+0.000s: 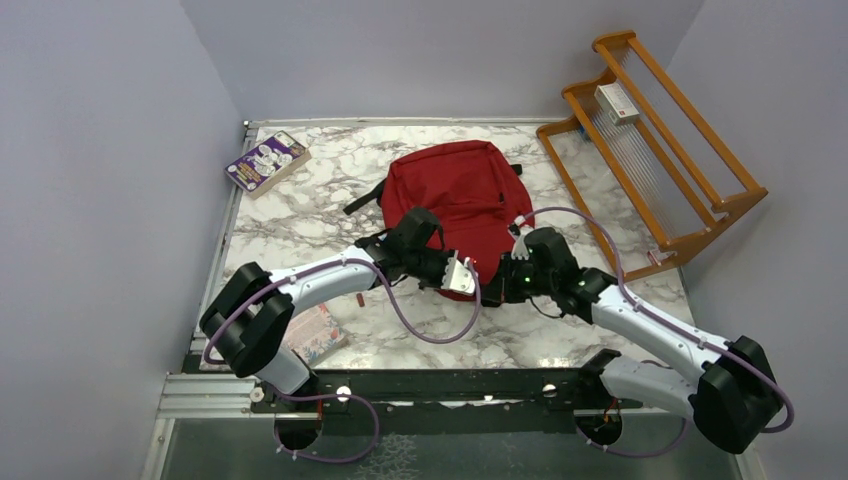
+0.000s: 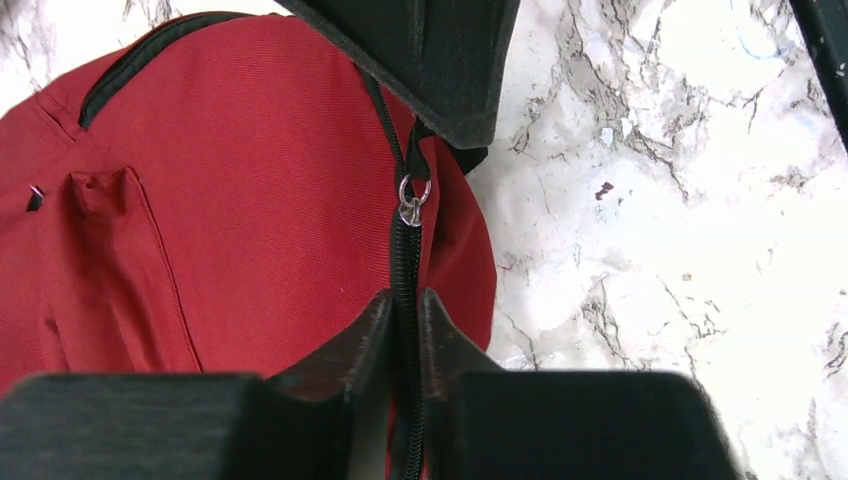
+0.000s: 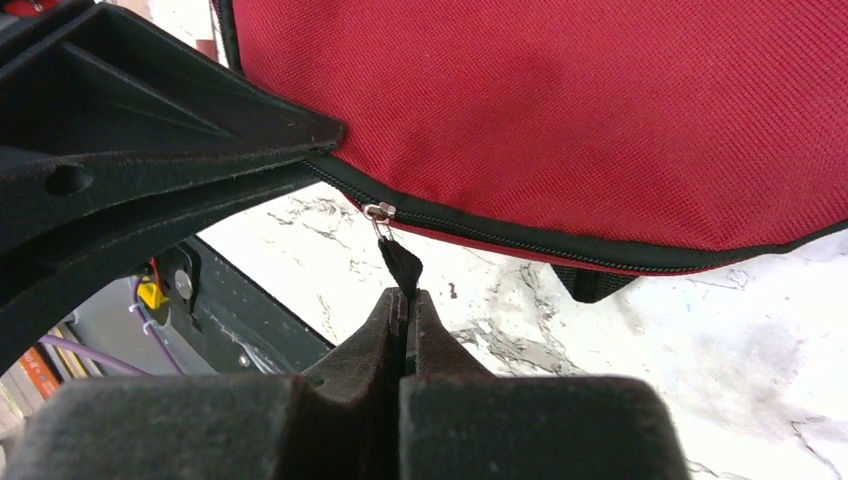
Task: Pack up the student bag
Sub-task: Unzip the student bag at the center of the board.
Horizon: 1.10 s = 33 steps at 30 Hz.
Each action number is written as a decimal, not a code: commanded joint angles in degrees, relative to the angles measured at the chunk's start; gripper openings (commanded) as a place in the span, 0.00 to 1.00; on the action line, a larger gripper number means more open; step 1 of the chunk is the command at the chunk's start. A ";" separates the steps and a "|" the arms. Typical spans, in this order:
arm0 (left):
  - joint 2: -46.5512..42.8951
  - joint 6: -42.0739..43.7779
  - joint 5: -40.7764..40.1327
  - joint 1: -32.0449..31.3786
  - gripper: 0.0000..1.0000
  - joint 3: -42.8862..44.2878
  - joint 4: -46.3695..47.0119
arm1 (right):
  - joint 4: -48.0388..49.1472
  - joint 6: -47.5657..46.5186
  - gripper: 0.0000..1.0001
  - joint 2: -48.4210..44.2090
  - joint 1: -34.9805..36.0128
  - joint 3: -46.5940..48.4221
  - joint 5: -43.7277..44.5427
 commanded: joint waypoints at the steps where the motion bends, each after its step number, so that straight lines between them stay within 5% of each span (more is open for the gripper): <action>1: 1.07 0.41 0.52 -0.40 0.06 2.81 -3.91 | -2.88 0.93 0.01 -1.89 0.22 0.11 4.75; 2: 0.94 0.59 0.28 -0.38 0.00 3.26 -4.64 | -3.55 1.54 0.01 -2.04 0.25 0.22 6.52; 15: -5.04 -1.53 -5.87 -0.38 0.00 0.34 -7.84 | -14.03 6.26 0.00 -5.27 0.20 3.46 26.63; 33: -16.85 -8.57 -21.23 0.38 0.00 -9.84 -1.26 | -17.09 0.67 0.00 6.24 -0.62 10.29 37.24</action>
